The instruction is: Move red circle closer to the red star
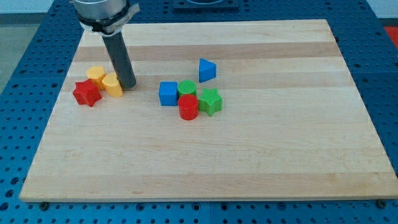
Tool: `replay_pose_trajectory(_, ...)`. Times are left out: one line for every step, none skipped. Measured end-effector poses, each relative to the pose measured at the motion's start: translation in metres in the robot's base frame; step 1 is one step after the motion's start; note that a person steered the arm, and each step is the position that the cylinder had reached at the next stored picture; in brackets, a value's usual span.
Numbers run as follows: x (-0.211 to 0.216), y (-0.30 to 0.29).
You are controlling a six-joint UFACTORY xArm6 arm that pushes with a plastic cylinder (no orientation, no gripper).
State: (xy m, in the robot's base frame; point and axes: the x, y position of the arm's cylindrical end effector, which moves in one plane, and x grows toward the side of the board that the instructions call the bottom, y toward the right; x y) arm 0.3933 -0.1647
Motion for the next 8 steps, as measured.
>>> replay_pose_trajectory(0.039,0.013)
replay_pose_trajectory(0.095,0.020)
replay_pose_trajectory(0.120,0.072)
replay_pose_trajectory(0.117,0.149)
replay_pose_trajectory(0.110,0.191)
replay_pose_trajectory(0.109,0.192)
replay_pose_trajectory(0.094,0.192)
replay_pose_trajectory(0.086,0.190)
